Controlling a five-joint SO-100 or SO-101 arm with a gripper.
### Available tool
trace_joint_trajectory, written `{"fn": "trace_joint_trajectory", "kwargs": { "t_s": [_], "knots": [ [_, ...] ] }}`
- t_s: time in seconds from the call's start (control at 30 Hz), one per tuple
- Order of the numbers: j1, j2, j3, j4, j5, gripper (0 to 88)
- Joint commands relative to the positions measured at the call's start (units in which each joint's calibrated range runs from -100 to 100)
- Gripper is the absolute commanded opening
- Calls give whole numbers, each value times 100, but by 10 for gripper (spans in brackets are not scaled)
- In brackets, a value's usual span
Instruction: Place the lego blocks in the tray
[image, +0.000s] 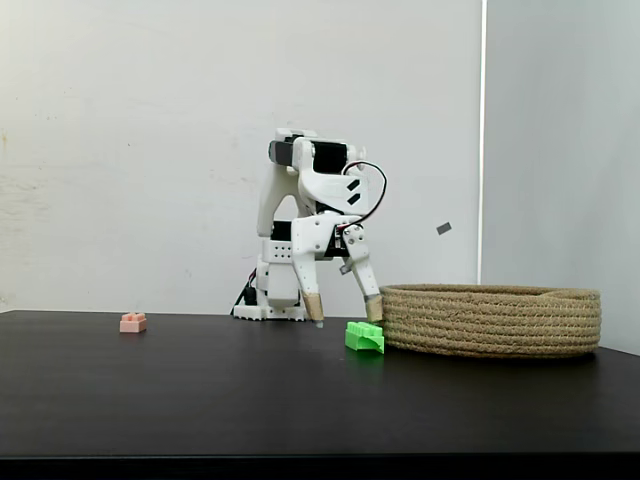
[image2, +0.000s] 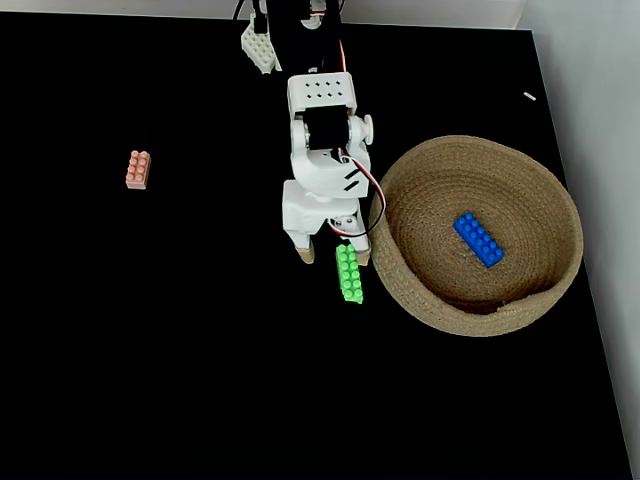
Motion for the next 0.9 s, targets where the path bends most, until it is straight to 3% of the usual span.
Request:
{"fn": "trace_joint_trajectory", "kwargs": {
  "t_s": [0.0,0.43,0.57,0.67,0.87],
  "knots": [
    [-10,-140,-437,-48,-34,244],
    [-51,376,-847,-107,-59,231],
    [-76,574,-865,-282,-112,156],
    [-117,754,-929,-382,-181,12],
    [-84,720,-1084,-190,-220,0]
  ]
}}
